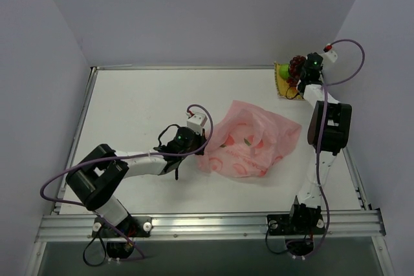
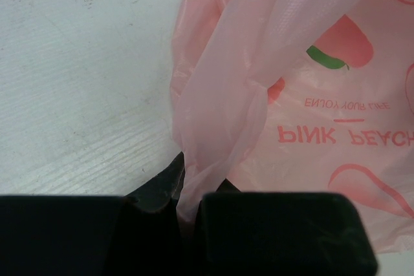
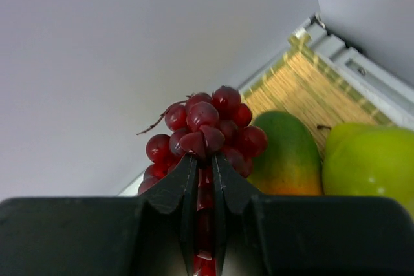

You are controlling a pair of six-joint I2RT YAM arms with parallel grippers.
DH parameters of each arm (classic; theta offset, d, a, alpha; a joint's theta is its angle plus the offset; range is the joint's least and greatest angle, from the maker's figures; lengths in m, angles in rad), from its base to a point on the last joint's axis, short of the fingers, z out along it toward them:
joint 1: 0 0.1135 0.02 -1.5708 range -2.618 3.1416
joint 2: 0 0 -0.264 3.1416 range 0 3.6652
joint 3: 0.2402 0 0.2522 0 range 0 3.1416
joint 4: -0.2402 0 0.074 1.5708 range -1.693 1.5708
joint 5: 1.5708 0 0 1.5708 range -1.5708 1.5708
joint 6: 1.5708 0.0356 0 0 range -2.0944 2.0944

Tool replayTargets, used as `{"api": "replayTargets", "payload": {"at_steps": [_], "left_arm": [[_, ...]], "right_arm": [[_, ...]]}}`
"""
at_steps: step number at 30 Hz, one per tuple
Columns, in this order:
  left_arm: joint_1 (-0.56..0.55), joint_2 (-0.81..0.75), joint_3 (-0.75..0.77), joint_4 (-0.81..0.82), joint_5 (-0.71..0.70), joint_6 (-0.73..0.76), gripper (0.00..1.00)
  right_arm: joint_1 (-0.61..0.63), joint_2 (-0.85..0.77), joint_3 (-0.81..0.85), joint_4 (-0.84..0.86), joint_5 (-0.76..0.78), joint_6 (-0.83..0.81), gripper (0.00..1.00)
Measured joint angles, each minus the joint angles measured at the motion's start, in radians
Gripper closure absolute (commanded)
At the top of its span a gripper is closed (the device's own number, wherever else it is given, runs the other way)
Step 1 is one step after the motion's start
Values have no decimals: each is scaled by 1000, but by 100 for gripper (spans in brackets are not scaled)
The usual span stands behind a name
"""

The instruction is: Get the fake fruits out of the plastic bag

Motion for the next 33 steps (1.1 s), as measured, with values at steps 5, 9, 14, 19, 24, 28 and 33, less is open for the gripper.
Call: {"api": "replayTargets", "payload": {"at_steps": [5, 9, 14, 19, 24, 28, 33], "left_arm": [[0, 8, 5, 0, 0, 0, 98], [0, 9, 5, 1, 0, 0, 98], [0, 10, 5, 1, 0, 0, 98], [0, 10, 5, 1, 2, 0, 98], [0, 10, 5, 1, 12, -1, 98], [0, 10, 5, 2, 13, -1, 98], [0, 11, 5, 3, 20, -3, 98]], "right_arm": [[0, 63, -10, -1, 16, 41, 88], [0, 64, -12, 13, 30, 53, 70], [0, 64, -12, 18, 41, 56, 45], [0, 64, -12, 24, 45, 58, 27], [0, 63, -14, 27, 45, 55, 25], [0, 45, -47, 42, 45, 55, 25], [0, -31, -130, 68, 44, 56, 17]]}}
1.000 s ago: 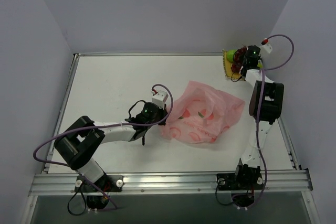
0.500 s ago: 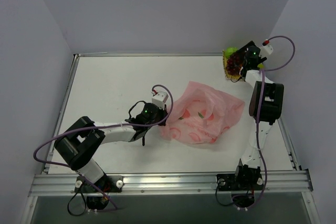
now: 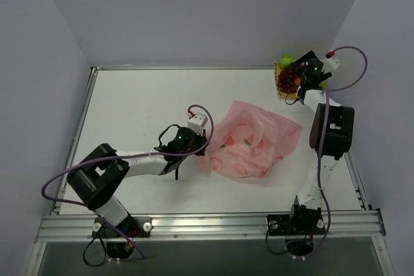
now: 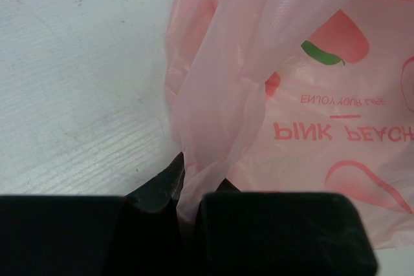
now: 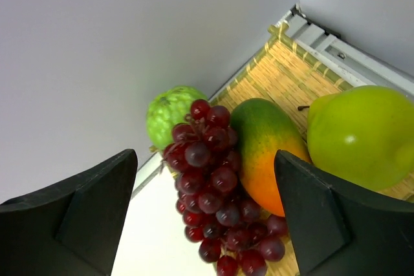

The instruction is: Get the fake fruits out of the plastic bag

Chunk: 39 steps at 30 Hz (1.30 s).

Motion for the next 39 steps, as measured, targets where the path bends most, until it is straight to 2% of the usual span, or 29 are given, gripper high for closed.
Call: {"api": "replayTargets", "payload": {"at_steps": [7, 11, 13, 15, 16, 17, 18, 21, 25, 26, 28, 29, 31, 34, 35, 36, 37, 39], "left_arm": [[0, 0, 0, 2, 3, -1, 98], [0, 0, 0, 5, 2, -1, 98], [0, 0, 0, 7, 2, -3, 98], [0, 0, 0, 8, 2, -6, 98], [0, 0, 0, 7, 2, -11, 98], [0, 0, 0, 6, 2, -17, 98], [0, -1, 0, 3, 2, -24, 98], [-2, -21, 0, -28, 2, -40, 92], [-32, -62, 31, -82, -27, -58, 81], [-53, -66, 52, -94, -41, -60, 72], [-98, -66, 90, -106, -64, -63, 63], [-121, -66, 105, -112, -74, -66, 55], [-166, -70, 127, -129, -99, -72, 47], [-219, -100, 135, -179, -134, -77, 30], [-231, -120, 135, -204, -149, -78, 20], [-239, -148, 135, -229, -163, -79, 9], [-247, -180, 135, -256, -178, -79, 3], [-262, -263, 135, -298, -211, -86, 6]], "right_arm": [[8, -216, -195, 76, 2, 15, 12], [31, -365, -356, 122, 9, 33, 18], [63, -456, -453, 121, 25, 37, 26], [102, -532, -520, 109, 40, 35, 48], [130, -575, -553, 105, 47, 32, 62], [159, -623, -589, 98, 53, 26, 83], [186, -678, -625, 86, 58, 22, 88], [277, -868, -731, 38, 69, 25, 89], [321, -1121, -824, -46, 83, 26, 82], [321, -1182, -835, -81, 87, 26, 75], [321, -1294, -838, -154, 90, 24, 67], [321, -1344, -838, -187, 89, 22, 60], [322, -1438, -834, -257, 74, 13, 54], [322, -1558, -818, -385, 50, -12, 33], [322, -1595, -813, -426, 46, -20, 19], [322, -1637, -806, -471, 42, -26, 12], [322, -1685, -798, -521, 40, -38, 4], [322, -1761, -778, -604, 32, -53, 0]]}}
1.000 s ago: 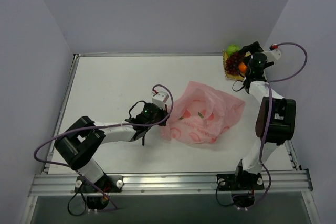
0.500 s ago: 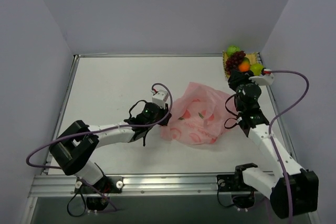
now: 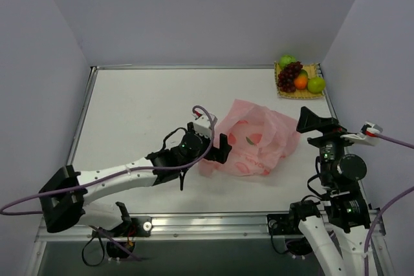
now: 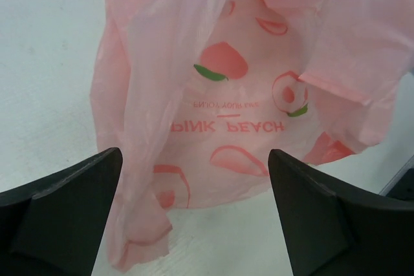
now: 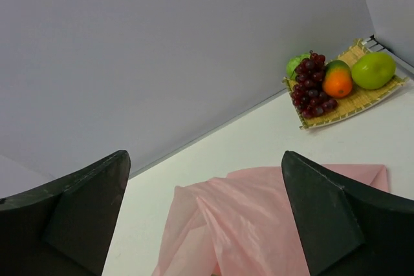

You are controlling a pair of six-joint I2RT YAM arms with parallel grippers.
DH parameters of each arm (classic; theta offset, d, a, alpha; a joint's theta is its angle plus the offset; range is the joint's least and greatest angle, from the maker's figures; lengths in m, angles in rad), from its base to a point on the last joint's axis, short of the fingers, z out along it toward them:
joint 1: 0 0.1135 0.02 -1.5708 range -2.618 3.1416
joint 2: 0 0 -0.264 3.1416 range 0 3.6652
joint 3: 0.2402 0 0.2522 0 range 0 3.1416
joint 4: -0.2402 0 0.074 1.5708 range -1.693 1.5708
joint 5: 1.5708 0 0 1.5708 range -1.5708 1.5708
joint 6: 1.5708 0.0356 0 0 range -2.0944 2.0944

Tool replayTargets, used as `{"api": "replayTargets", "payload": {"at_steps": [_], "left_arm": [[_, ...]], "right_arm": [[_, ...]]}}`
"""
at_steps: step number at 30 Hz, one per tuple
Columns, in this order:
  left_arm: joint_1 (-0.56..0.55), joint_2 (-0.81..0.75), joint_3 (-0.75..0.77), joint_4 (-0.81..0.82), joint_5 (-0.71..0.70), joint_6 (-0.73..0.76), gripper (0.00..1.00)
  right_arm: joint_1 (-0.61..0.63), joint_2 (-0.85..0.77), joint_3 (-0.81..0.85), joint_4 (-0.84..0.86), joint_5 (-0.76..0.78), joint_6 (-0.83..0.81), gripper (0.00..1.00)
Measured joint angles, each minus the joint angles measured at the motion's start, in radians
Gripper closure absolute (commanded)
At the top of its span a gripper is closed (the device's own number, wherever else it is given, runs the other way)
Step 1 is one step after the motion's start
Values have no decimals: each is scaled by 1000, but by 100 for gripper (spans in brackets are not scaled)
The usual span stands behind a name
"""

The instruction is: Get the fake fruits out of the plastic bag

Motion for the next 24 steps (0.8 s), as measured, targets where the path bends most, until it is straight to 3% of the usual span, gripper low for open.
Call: {"api": "replayTargets", "payload": {"at_steps": [11, 19, 24], "left_arm": [[-52, -464, 1, -322, -164, -18, 6], [-53, -814, 19, -582, -239, 1, 6], [-53, -943, 38, -678, -297, 9, 6]], "right_arm": [[0, -152, 97, -296, -146, -42, 0], [0, -269, 163, -342, -211, -87, 0], [0, -288, 153, -361, -197, -108, 0]]}}
